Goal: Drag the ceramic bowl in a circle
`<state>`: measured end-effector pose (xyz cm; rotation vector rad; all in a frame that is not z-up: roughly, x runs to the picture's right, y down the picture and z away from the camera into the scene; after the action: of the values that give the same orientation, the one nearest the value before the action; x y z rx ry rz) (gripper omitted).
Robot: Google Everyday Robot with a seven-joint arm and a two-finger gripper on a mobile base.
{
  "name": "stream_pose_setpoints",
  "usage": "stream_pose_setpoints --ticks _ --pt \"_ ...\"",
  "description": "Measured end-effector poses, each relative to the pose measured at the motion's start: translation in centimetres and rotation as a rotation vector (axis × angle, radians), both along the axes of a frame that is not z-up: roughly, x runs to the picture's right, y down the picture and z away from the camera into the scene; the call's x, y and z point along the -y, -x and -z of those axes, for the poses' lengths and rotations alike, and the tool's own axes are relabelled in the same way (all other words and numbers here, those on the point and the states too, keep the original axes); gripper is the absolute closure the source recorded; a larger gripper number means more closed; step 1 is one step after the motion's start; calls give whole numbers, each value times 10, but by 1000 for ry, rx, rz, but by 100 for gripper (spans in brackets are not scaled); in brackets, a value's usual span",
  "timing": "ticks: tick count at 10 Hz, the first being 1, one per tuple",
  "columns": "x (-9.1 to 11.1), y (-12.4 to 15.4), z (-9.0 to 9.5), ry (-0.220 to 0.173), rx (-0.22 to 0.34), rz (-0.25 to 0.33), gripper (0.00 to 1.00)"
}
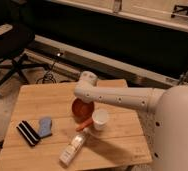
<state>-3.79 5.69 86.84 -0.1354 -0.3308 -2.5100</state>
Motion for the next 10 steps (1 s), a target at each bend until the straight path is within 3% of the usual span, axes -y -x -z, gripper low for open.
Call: stream_pose_setpoints --ticks 1,4,7,10 --pt "-5 24 11 -11 38 59 100" --pt "-6 94 31 -42 140 161 100" --pt "16 157 46 -85 227 217 100" --pt "36 207 43 -115 272 265 100"
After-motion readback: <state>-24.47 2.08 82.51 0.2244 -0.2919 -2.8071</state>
